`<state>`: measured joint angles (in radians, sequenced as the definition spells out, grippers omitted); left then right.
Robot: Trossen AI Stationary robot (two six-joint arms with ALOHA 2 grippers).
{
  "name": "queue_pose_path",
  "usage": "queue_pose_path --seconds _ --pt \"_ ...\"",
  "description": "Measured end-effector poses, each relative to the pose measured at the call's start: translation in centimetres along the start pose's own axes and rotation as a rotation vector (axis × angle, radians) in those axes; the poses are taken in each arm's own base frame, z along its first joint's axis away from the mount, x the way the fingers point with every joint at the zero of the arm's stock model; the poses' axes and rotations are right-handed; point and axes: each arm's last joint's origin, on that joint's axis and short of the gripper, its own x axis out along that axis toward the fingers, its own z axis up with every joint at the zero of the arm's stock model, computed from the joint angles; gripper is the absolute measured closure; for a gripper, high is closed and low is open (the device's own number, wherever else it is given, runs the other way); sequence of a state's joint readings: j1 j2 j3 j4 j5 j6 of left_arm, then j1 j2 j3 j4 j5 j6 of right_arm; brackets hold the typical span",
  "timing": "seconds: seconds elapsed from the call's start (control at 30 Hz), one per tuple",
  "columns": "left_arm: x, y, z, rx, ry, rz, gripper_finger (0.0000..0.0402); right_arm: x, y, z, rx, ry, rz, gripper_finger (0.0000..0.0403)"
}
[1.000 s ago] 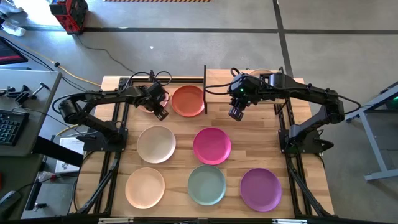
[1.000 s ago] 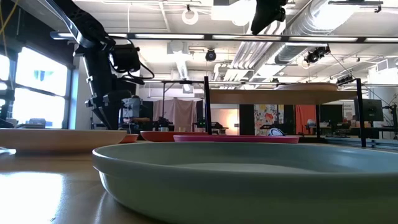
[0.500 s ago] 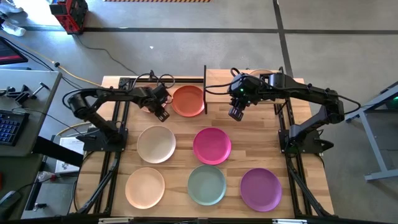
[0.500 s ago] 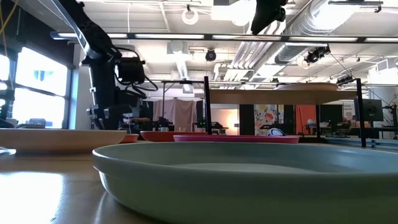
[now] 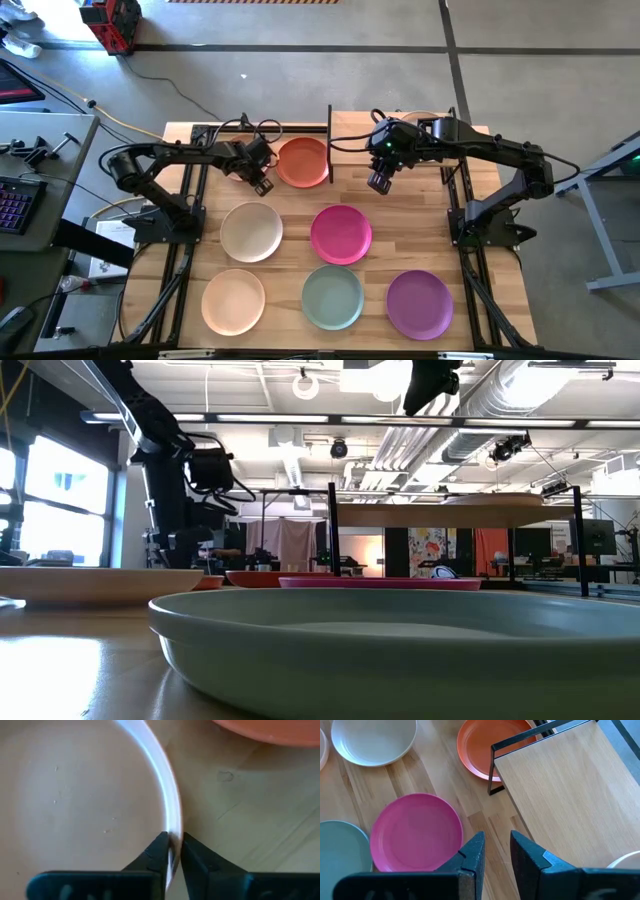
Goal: Place and stack plates onto a shelf
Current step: Stack the light orange plate on top of the white plate on the shelf
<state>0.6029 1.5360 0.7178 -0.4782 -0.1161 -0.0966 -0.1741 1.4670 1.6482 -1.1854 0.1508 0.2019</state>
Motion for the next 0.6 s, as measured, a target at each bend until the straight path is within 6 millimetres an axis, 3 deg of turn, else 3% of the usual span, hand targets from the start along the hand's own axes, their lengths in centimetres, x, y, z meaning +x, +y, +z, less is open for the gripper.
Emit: queue_pose_path --seconds 0.1,0.37,0.6 --pt "-0.1 -0.2 0.0 0.040 -0.005 0.013 0.0395 0.0 0.0 0.0 0.007 0.000 0.000 0.0336" --pt "-0.7 -1.2 -0.7 0.126 0.026 0.087 0.0398 0.0 0.0 0.0 0.030 0.000 0.000 0.0336" --pt "-2.7 -2.5 -1.3 0.216 -0.014 0.120 0.0400 0.0 0.0 0.0 0.063 -0.001 0.001 0.0336"
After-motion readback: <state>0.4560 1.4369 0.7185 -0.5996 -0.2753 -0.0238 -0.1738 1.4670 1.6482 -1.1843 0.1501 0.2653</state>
